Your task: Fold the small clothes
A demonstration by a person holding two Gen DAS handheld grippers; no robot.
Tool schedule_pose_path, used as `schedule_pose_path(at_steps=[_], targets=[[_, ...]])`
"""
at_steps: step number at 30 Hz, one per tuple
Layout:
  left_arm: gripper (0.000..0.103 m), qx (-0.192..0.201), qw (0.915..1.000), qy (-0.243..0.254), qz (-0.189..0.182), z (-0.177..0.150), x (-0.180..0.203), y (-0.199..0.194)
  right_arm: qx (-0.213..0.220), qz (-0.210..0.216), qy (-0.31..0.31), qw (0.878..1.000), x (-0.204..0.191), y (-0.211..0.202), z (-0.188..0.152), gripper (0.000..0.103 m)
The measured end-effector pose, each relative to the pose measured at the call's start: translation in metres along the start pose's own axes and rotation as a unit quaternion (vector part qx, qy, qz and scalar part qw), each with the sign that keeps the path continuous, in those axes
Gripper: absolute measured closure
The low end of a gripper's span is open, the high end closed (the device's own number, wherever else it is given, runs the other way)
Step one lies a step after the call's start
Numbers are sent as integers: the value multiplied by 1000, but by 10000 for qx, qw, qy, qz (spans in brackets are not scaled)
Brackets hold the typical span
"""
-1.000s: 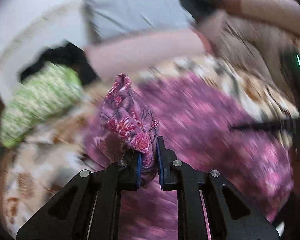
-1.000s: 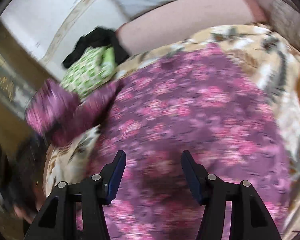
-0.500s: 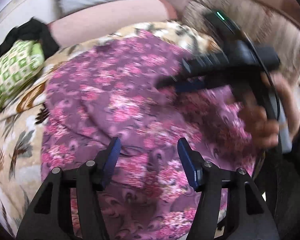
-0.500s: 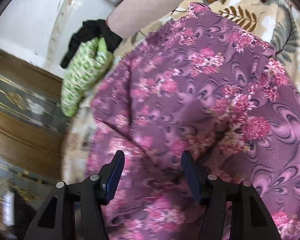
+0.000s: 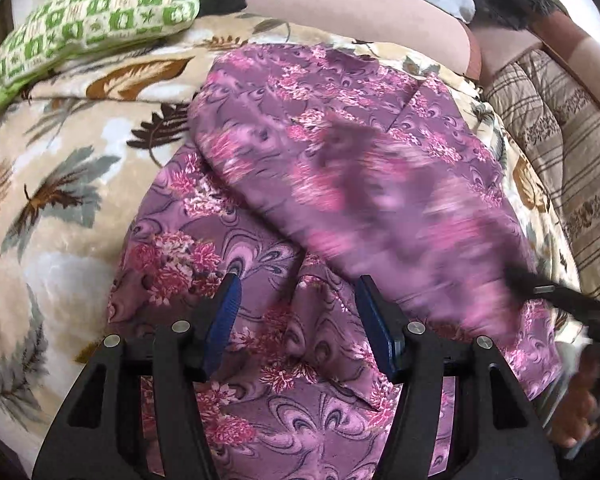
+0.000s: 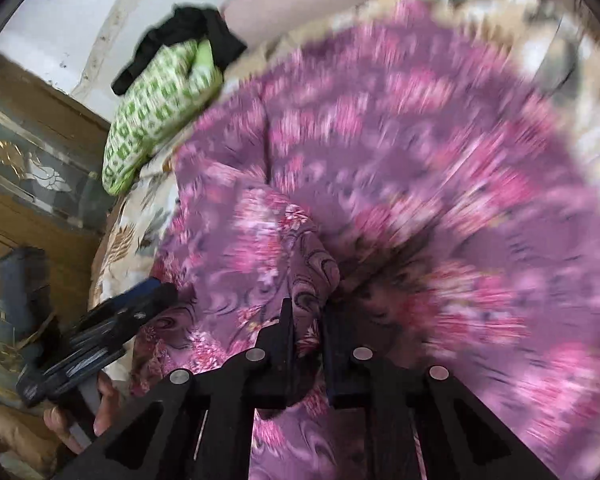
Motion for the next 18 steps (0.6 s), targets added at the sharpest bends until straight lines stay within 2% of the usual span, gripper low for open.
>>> schedule_pose_path(at_steps=[2,3,4,6,7,8,11,12,14,15,16,18], targets=[[44,-105,9998,-117,-82,1,-2,4,360,-190,-83,9991,0,-31,-2,92],[44,-163,9996,-187,-118,2,-3,8,401,-274,-71,9988,4,-36,-3,92],[44,-207,9994,-238,-161,2,-4,9,329,-317,-34,9989,9,-36,-6,92],[44,-307,9987,-312,-264,5,-5,13,-153,-295,-81,9994,20,-12,-18,92],[44,-388,9983,-337,-271,9,-6,16,-395,-509,-95,9979,26,3,-25,92],[44,-426,9979,-378,-296,13,-8,16,-435,-642,-50,9970,31,5,-27,92],[44,-492,9952,-743,-415,30,-24,18,182,-606,357,9974,44,-18,-19,90],[44,-513,9937,-880,-460,37,-30,21,467,-576,399,9964,46,-32,-13,86],[44,-595,9895,-1229,-472,52,-44,29,917,-770,199,9926,42,-55,0,68],[44,-609,9871,-1394,-500,59,-50,34,1067,-825,124,9908,40,-63,4,43],[44,-602,9852,-1515,-534,66,-55,38,1197,-760,61,9899,39,-69,8,32],[44,-593,9813,-1766,-489,83,-65,49,1166,-369,-165,9924,31,-71,26,32]])
Point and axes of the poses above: each gripper's, at about its wrist camera, not at the fingertips, and y roughly the way its jaws point, x to its right, z to its top, the point moved 2 cm from there along y, roughly the way its jaws point, and after that the axes turned 2 degrees about -y, right-handed, at the moved point
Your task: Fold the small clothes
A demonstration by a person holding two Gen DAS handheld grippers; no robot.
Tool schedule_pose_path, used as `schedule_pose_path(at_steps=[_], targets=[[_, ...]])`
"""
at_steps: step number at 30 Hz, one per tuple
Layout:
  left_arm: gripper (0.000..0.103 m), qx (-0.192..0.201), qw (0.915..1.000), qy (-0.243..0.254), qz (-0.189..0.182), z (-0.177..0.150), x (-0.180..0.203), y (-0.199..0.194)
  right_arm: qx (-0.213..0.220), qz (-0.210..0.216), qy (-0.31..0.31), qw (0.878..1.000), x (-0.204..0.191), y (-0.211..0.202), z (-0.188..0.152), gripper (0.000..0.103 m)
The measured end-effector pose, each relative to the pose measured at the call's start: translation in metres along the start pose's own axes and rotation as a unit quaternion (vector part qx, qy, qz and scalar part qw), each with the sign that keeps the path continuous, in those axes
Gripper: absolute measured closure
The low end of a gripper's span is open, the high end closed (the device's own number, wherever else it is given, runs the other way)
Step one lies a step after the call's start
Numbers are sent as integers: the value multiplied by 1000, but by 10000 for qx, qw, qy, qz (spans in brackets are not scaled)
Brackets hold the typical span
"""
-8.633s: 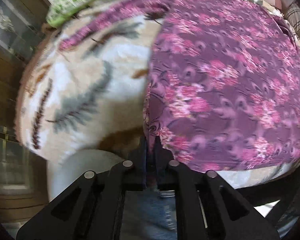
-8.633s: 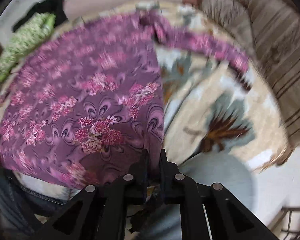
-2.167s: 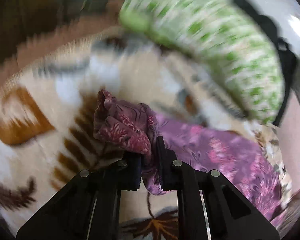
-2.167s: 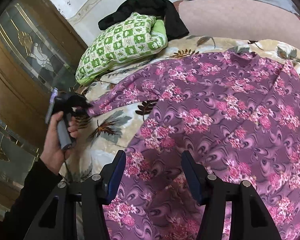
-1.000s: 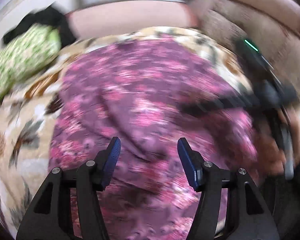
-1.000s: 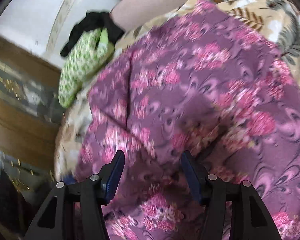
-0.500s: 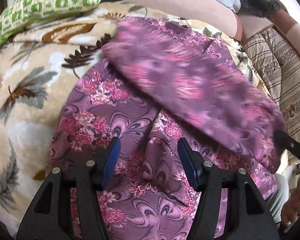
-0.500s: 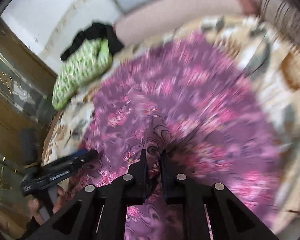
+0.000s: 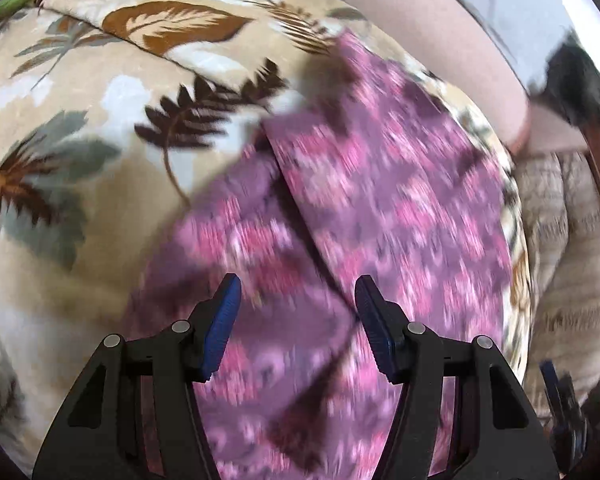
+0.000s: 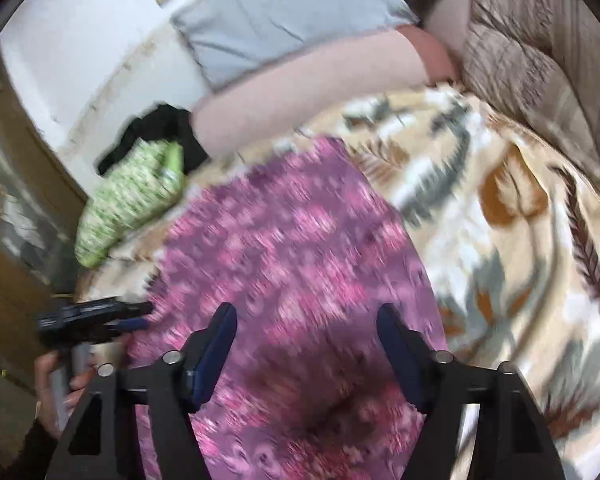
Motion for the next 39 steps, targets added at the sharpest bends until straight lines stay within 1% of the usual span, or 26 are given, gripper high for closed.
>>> schedule_pose_path(at_steps=[2,4,7,8,9,11,13,16,19,20,21,22,23,24,25,26,28,29,30,31,32,34,36,37,38,39], targets=[[44,140,9995,-273,-79,18,-3,4,43,52,-395,9992,-16,9,25,32],[44,161,9993,-318,-85,31,0,10,-289,487,-585,9967,-28,34,44,32],[45,223,9988,-380,-202,45,2,20,-903,868,-582,9904,-37,96,69,34],[51,227,9982,-521,-193,50,-4,24,-1130,1018,-597,9866,-42,126,78,40],[52,223,9970,-685,-297,51,-10,24,-1268,1071,-563,9845,-44,146,85,43],[52,247,9916,-1052,-706,50,-22,23,-1654,1188,-484,9779,-48,191,97,47],[52,274,9875,-1228,-949,48,-30,21,-1896,911,-516,9763,-51,240,106,48],[52,230,9882,-1228,-882,52,-31,26,-2133,783,-390,9731,-48,281,111,56],[53,225,9875,-1287,-877,57,-30,30,-2281,822,-633,9681,-63,309,116,56],[59,248,9873,-1297,-878,58,-30,32,-2375,733,-696,9661,-67,318,114,56],[67,285,9879,-1282,-828,59,-29,32,-2423,595,-772,9653,-68,327,111,59],[89,319,9892,-1231,-732,59,-29,31,-2436,484,-780,9655,-69,331,109,75],[96,323,9904,-1131,-723,58,-26,30,-2453,485,-747,9654,-69,334,109,87],[96,373,9910,-1073,-708,56,-25,25,-2379,457,-709,9676,-68,329,109,101],[101,498,9915,-1034,-613,55,-25,18,-2235,336,-702,9716,-66,322,112,101],[101,676,9912,-1025,-487,53,-26,7,-2123,307,-619,9748,-64,316,115,101],[102,898,9896,-1085,-279,54,-29,3,-1884,137,-250,9817,-47,304,123,101],[102,881,9902,-1077,106,55,-31,10,-1907,-43,-196,9815,-41,306,122,101],[102,756,9912,-1068,191,54,-32,16,-2045,-224,-213,9784,-36,313,116,101],[102,632,9925,-1045,62,51,-32,19,-2245,-73,-162,9743,-34,317,110,101],[102,555,9935,-995,-68,45,-31,19,-2281,18,-126,9736,-34,315,107,101],[101,684,9946,-777,-14,31,-26,8,-2150,193,-114,9764,-36,293,110,101],[98,735,9959,-525,79,20,-21,-2,-1817,697,143,9808,-32,252,112,98],[94,718,9963,-453,121,14,-18,-7,-1690,913,331,9808,-26,227,107,85],[92,725,9964,-387,204,7,-16,-13,-1611,1004,438,9808,-23,211,102,73],[92,768,9962,-317,250,0,-14,-19,-1375,1060,564,9832,-13,181,91,49]])
Point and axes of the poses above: each gripper's, at about its wrist camera, not at the fingertips, and y roughly the way its jaws point, x to its right, z to its top, the point moved 2 cm from there along y, roughly the way its jaws point, and after that the axes turned 2 degrees about -y, right-handed, at the moved point
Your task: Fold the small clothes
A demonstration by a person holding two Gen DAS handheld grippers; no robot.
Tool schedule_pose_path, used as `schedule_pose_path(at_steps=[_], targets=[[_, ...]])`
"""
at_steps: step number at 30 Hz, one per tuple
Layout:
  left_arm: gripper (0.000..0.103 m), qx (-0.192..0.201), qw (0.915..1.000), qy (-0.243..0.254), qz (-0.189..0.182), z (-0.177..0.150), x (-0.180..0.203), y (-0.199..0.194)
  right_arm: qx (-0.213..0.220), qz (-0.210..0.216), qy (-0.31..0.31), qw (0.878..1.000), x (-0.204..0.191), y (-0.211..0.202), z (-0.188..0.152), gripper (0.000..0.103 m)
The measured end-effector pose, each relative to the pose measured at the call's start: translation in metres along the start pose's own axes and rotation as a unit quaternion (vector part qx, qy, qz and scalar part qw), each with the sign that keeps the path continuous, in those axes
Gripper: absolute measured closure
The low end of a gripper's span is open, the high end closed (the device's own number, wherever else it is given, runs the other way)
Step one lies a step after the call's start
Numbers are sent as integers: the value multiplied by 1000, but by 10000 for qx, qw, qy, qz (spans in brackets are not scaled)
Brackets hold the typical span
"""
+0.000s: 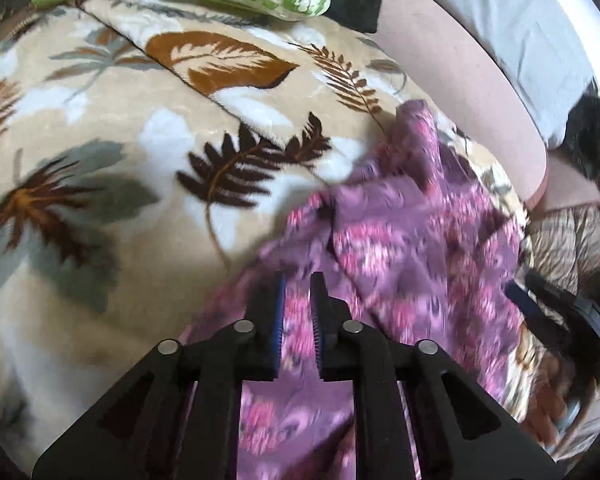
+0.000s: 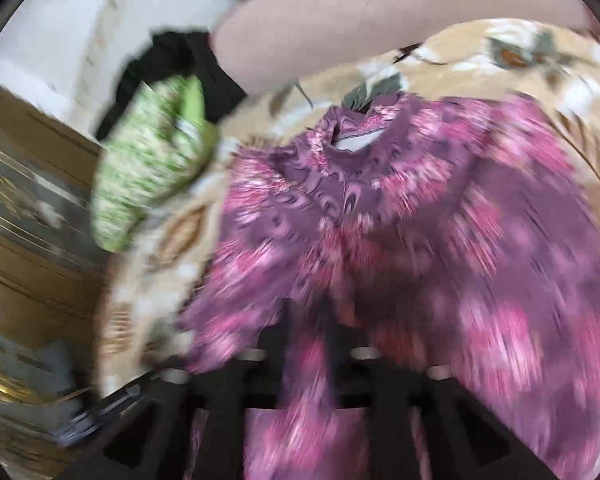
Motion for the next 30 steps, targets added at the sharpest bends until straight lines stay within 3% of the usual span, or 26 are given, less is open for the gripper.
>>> schedule_pose_path(at_steps=[1,3,5,7,11,13,20,24,28,30], targets=[[92,71,9999,93,48,-5,4,-6,232,-19,-6,9997,2,-19,-15,38],[86,245,9980,473,326,-20,16,-22,499,-150,-50,9986,12,-53,-50,37],[66,297,9949,802,531,-31,27,-30,623,-334,104,9974,28,-79,-83,37],[54,441,9901,1160,660,-43,40,-40,773,-529,286,9952,45,-107,-118,37],[53,670,9766,1715,1108,-59,66,-57,883,-619,371,9935,52,-140,-135,37],[53,742,9724,1889,1151,-66,73,-65,1016,-739,174,9919,45,-157,-131,37],[51,866,9744,1822,997,-60,93,-92,1241,-888,-181,9881,1,-173,-93,37],[51,801,9738,1847,1059,-24,110,-90,901,-711,-34,9934,-5,-169,-54,37],[51,769,9745,1838,1030,22,121,-75,826,-733,-107,9938,-5,-166,-9,37],[51,524,9793,1799,763,40,124,-59,780,-857,-82,9932,-1,-159,11,37]])
Point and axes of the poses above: each gripper's, at about its wrist camera, not at the fingertips, and y roughly the way its jaws point, x to its right, z to its top, the point moved 2 cm from there along y, roughly the way its jaws point, and after that the axes turned 2 degrees about -y, right-handed, at the moved point
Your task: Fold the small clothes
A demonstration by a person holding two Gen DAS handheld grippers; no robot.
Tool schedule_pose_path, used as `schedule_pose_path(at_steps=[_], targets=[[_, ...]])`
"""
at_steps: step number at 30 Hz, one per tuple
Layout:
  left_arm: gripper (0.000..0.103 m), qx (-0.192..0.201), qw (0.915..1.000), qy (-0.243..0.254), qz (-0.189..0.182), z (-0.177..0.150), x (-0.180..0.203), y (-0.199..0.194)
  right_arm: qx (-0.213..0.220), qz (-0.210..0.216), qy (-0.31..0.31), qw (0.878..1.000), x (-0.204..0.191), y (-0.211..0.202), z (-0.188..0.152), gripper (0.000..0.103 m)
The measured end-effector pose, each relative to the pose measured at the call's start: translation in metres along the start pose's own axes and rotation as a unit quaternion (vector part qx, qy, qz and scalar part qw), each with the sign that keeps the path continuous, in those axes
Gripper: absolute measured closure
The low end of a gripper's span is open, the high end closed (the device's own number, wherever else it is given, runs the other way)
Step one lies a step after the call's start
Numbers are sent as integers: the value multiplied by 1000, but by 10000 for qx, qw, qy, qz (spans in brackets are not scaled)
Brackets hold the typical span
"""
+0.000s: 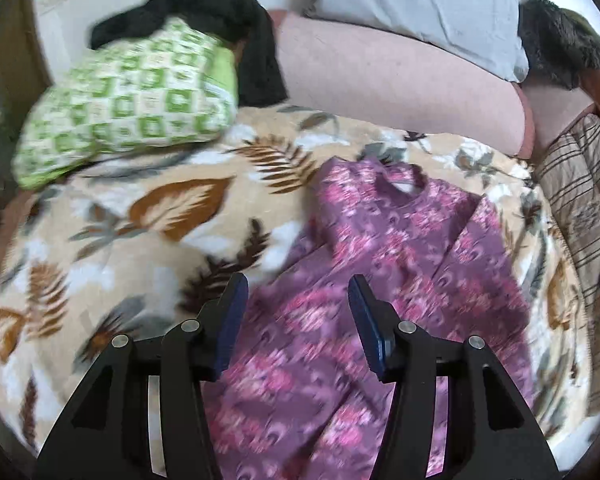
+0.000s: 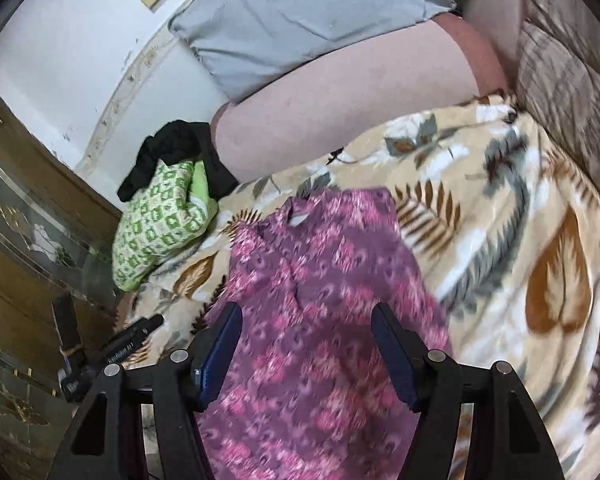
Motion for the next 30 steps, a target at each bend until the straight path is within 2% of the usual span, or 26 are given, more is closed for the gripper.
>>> schedule_pose_path(at_steps=[3,4,6,8,10,13,16,18,21,23,24,26,28,30], targets=[[51,-312,9983,-171,-461,21,-5,27,-174,47,117,9998,11,29,26,37],[51,-358,9980,-206,-471,27,-6,34,-219,23,177,9996,15,41,33,37],[51,-404,9984,-306,-267,44,-9,52,-410,73,225,9989,25,72,49,37],[51,-480,9981,-339,-187,61,-9,69,-480,-179,291,9983,36,98,62,37],[51,-608,9970,-413,-221,77,-8,89,-576,-130,475,9971,48,124,75,37],[51,-696,9964,-478,-30,92,-3,115,-784,-320,565,9948,62,158,88,37],[51,-901,9944,-547,14,97,3,145,-994,-508,555,9922,76,189,92,37],[51,-1039,9939,-321,163,94,12,165,-1164,-546,629,9897,88,209,90,37],[51,-1191,9922,-295,205,91,15,186,-1314,-391,876,9867,100,227,89,37],[51,-1215,9915,-400,238,93,12,196,-1214,-267,881,9883,99,229,92,37],[51,-1241,9908,-423,341,94,11,201,-1152,-420,819,9891,98,230,95,40],[51,-1490,9871,-368,450,94,11,215,-1260,-745,628,9872,94,241,98,54],[51,-1727,9831,-275,534,94,11,228,-1451,-922,572,9834,96,253,96,76],[63,-1669,9842,-426,399,98,6,228,-1492,-1046,579,9816,103,259,95,87]])
Point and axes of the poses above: each gripper's, at about its wrist camera, not at the fingertips, and y roughly the way its jaws point, x to its right, z to its top, the point moved 2 cm from there along y, roughly the way its jaws point, and after that the axes turned 2 degrees about -y, right-handed, at the moved point
